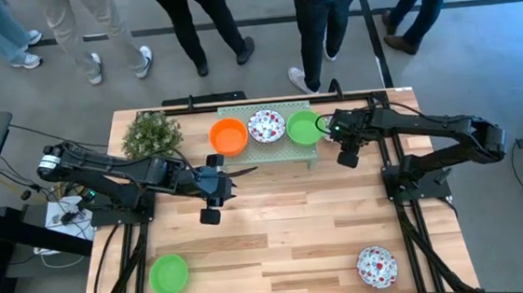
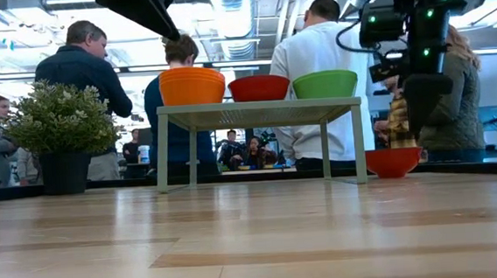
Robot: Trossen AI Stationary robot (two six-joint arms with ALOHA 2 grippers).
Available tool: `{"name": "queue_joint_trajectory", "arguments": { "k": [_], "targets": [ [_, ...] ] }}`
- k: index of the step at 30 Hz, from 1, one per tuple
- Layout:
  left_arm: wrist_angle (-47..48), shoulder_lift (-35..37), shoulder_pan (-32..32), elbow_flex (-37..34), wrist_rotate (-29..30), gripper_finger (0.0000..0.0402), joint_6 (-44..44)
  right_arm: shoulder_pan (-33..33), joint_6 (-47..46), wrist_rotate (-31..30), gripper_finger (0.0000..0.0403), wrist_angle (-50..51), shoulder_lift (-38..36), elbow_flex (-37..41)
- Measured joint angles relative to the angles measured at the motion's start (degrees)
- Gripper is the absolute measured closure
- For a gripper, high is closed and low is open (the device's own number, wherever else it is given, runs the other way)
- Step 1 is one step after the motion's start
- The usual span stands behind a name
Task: Pick & Place Mini bowls
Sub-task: Stack the top red patterned bowl onto the other red patterned bowl on the shelf
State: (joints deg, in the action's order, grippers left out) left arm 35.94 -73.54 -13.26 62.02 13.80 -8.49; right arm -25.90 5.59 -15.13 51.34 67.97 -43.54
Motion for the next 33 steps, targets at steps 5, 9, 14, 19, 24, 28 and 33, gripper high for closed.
{"name": "queue_joint_trajectory", "arguments": {
  "k": [5,9,14,19,24,28,33],
  "targets": [
    [0.0,0.0,0.01,0.0,0.02,0.0279,0.35,0.45,-4.62,-3.25,0.0281,7.52,-4.53,-3.31],
    [-0.02,-0.02,0.01,0.0,0.04,0.0279,1.81,-0.45,-13.68,-3.99,0.0281,12.76,-9.87,-3.88],
    [-0.13,-0.02,0.01,0.0,0.07,0.0279,1.49,-3.29,-31.27,-4.4,0.0281,11.65,-14.54,-3.9],
    [-0.48,-0.02,0.0,0.01,-0.16,0.0279,1.8,-7.52,-37.34,-3.93,0.0281,10.83,-13.85,-3.9],
    [-0.48,-0.02,0.0,0.01,-0.55,0.0279,1.92,-13.01,-37.1,4.19,0.0281,8.49,-9.31,-3.9],
    [-0.48,-0.02,0.0,0.02,-0.57,0.0279,1.92,-18.05,-35.7,7.47,0.0281,5.74,-4.42,-3.9],
    [-0.46,-0.02,0.0,0.02,-0.61,0.0279,1.92,-24.75,-33.57,12.91,0.0281,3.37,0.69,-3.9]
  ]
}}
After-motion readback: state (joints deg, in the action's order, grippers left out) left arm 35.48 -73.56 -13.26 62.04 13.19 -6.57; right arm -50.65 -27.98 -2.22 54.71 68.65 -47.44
